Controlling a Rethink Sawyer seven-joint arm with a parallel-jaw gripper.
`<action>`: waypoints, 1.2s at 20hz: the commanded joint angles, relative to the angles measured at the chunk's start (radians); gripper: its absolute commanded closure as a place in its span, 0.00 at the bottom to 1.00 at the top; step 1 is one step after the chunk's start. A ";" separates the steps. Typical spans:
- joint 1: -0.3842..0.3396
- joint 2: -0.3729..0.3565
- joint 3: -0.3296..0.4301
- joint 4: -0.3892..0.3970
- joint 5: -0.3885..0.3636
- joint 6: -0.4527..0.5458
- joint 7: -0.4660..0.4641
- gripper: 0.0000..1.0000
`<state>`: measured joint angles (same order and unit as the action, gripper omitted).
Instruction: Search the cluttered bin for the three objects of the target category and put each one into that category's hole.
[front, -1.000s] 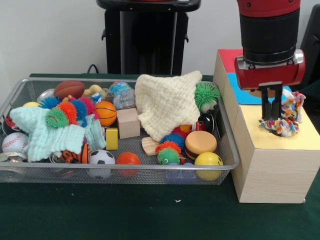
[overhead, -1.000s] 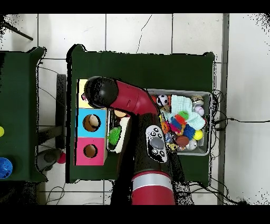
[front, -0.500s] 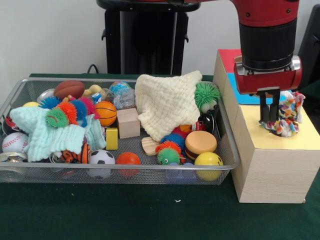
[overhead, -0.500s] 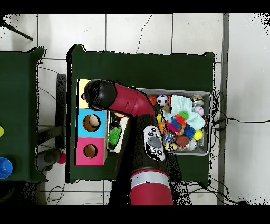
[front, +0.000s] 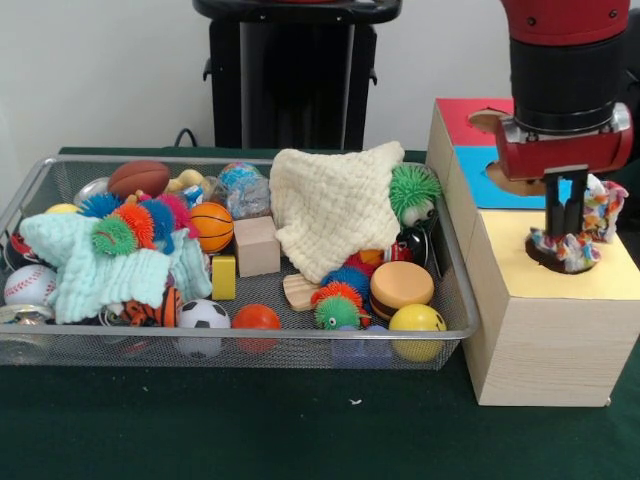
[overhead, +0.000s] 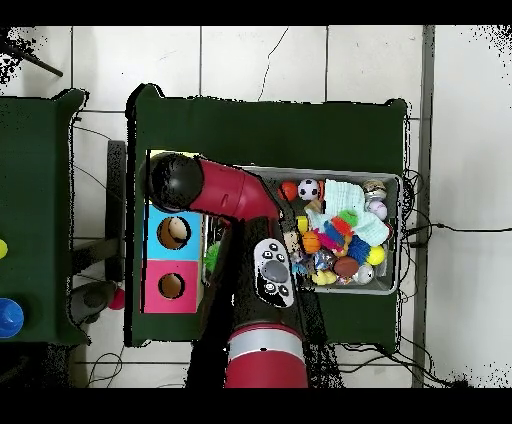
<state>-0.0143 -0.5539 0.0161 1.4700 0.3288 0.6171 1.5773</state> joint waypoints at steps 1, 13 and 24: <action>0.037 -0.006 -0.017 -0.053 -0.002 0.165 0.258 1.00; 0.052 0.022 -0.058 -0.090 -0.047 0.128 0.187 1.00; 0.049 0.052 -0.099 -0.146 -0.167 0.047 0.088 1.00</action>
<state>0.0487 -0.5504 -0.0685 1.3525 0.2508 0.6873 1.5773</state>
